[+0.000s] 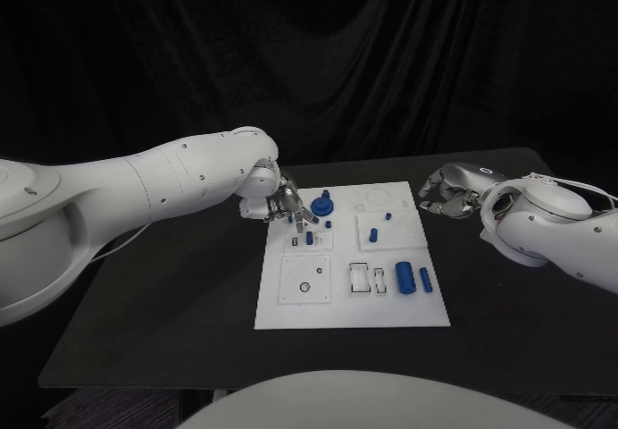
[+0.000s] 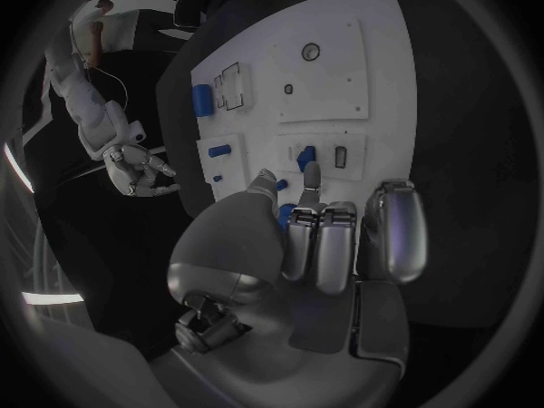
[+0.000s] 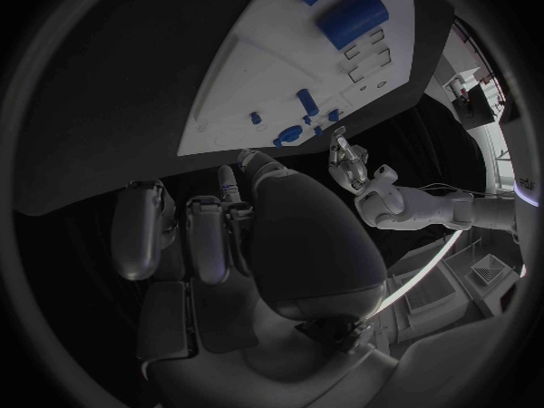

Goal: Assemble the parts on the task board

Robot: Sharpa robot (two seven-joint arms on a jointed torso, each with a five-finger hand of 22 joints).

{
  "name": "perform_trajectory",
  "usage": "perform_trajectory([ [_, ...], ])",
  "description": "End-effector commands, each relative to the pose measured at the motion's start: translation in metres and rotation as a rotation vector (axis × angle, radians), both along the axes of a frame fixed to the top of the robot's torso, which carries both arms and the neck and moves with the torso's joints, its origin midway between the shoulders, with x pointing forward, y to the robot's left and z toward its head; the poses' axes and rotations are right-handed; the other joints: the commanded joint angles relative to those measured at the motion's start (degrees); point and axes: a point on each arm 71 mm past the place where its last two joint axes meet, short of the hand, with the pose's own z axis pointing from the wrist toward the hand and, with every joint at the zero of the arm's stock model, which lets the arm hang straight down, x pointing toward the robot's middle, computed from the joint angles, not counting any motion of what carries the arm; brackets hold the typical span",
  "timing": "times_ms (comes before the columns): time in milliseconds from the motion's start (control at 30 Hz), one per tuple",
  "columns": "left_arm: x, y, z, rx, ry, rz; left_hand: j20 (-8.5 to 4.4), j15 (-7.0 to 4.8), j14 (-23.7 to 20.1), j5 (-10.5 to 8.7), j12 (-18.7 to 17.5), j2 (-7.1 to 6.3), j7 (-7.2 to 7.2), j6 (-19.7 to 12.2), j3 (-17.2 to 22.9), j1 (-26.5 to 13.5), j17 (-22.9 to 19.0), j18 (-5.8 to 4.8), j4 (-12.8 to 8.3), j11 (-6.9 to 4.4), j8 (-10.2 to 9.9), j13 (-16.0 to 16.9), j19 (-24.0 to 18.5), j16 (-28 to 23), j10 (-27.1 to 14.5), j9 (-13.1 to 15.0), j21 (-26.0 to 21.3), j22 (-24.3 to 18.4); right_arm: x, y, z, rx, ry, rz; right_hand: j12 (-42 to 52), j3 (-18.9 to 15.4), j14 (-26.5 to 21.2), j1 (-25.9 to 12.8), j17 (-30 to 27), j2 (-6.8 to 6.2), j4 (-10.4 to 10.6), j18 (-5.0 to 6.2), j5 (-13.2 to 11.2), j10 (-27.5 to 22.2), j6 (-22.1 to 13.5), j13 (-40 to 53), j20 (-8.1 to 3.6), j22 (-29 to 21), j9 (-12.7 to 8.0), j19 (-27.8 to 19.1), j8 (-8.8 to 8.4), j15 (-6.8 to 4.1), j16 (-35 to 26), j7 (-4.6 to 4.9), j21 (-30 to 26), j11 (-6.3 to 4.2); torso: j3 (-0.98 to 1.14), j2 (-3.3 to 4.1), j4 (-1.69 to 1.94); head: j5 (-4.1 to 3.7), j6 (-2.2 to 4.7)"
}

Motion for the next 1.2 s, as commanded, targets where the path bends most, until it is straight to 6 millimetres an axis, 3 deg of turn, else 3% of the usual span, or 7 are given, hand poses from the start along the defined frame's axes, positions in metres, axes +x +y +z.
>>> perform_trajectory([
  [33,0.000,-0.001,-0.002,0.047,-0.031,0.001,0.04,-0.12,5.8,0.72,-0.2,0.31,-0.34,0.9,0.2,-0.6,15.1,-0.91,-0.8,-0.07,0.3,15.1,1.7,0.1,6.1,-0.3,-0.2,10.5,-0.001,0.000,-0.001,-0.007,0.006,-0.007,-0.4,0.4,2.6,-0.3,1.4,0.36,0.0,0.61,0.2,-0.1,-0.3,8.8,0.12,10.1,-0.1,-0.4,-0.28,0.18,-0.4,-0.03,-0.3,0.18,0.04,-0.08,-0.02,0.01,-0.01],
  [567,-0.003,-0.008,-0.014,0.055,-0.038,0.002,-0.09,-0.27,5.8,1.70,-0.2,0.45,-0.44,1.1,0.5,-0.9,15.1,-0.83,-1.6,-0.20,0.3,15.1,1.6,0.1,6.1,-0.4,-0.6,10.3,0.000,0.002,-0.001,-0.010,0.011,-0.005,-0.5,0.5,2.6,-0.4,1.4,0.34,0.0,0.61,0.3,-0.2,-0.3,8.7,0.11,10.1,-0.1,-0.4,-0.32,0.15,-0.3,-0.05,-0.3,0.15,0.01,-0.10,-0.11,-0.09,-0.01],
  [800,-0.001,-0.009,-0.020,0.053,-0.042,0.017,-0.25,-0.42,5.8,4.49,-0.2,0.85,-0.64,1.3,2.0,-0.3,15.1,-0.81,-3.5,-0.38,0.4,15.1,1.6,0.1,6.1,-0.5,-0.8,10.3,0.000,0.002,-0.002,-0.012,0.013,-0.005,-0.5,0.5,2.6,-0.4,1.3,0.37,0.0,0.63,0.3,-0.2,-0.3,8.6,0.10,10.1,-0.1,-0.4,-0.30,0.15,-0.4,-0.06,-0.4,0.15,0.02,-0.09,-0.04,-0.35,-0.01],
  [1200,0.000,-0.009,-0.027,0.043,-0.047,0.032,-0.39,-0.56,5.8,7.44,-0.2,0.90,-0.84,1.2,4.1,-0.3,15.1,-0.74,-5.2,-0.54,0.5,15.1,1.5,0.1,6.1,0.0,-1.3,10.2,-0.001,0.003,-0.002,-0.013,0.016,-0.004,-0.5,0.6,2.6,-0.4,1.3,0.41,0.0,0.63,0.3,-0.3,-0.2,8.6,0.10,10.1,-0.1,-0.5,-0.25,0.15,-0.4,-0.06,-0.4,0.17,0.07,-0.16,-0.08,-0.50,-0.01],
])
